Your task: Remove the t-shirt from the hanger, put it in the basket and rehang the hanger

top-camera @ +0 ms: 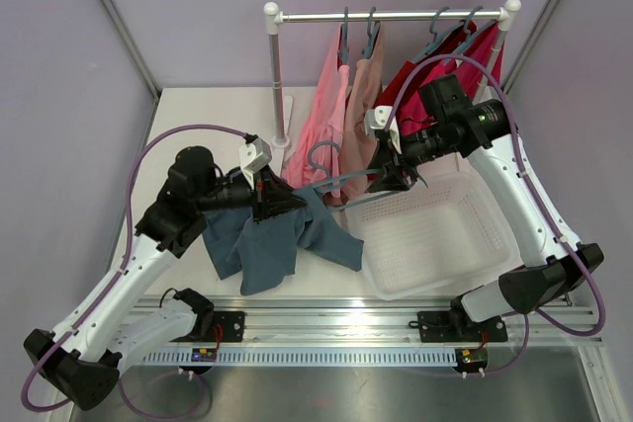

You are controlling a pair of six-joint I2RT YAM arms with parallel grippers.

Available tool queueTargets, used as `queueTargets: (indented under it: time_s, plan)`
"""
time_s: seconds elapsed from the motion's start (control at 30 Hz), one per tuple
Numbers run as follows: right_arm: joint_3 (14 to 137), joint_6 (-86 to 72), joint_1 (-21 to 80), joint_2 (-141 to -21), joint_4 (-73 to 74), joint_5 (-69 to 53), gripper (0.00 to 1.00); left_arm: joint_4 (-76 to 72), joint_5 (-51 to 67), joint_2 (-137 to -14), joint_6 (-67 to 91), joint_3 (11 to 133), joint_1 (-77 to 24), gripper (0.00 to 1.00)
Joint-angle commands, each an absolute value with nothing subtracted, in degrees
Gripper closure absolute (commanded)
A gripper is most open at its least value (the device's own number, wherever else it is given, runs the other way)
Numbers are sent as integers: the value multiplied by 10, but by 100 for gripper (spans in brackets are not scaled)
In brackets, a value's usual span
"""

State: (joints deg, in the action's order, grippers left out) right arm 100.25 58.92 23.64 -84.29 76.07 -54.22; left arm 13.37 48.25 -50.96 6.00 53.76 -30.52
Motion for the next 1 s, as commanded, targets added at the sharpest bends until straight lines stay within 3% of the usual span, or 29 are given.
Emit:
queueTargets:
  time_s: [0.0,0.07,0.13,0.17,0.37,0.5,0.63,0.77,0.83,0.97]
  plan:
    - [1002,570,241,-827,751,-543,54,98,492,-503,45,563,-305,100]
    - [996,570,243,-827,751,-556,72,97,481,-504,42,563,-305,100]
    - [991,570,244,-828,750,-566,80,98,462,-508,40,562,-305,100]
    - [987,571,244,-828,749,-568,90,101,455,-509,35,562,-305,100]
    - [964,547,243,-803,698,-533,100,128,386,-520,12,569,-304,99]
    - [956,528,239,-781,668,-435,100,148,336,-519,9,563,-302,75]
    - [967,540,225,-760,676,-345,100,167,270,-517,9,549,-300,61]
    - [956,573,175,-712,666,-344,100,192,208,-512,18,534,-295,39]
    - [956,583,150,-699,673,-353,100,194,199,-505,20,518,-294,34]
    - [967,617,135,-683,702,-342,100,191,181,-482,31,502,-294,15]
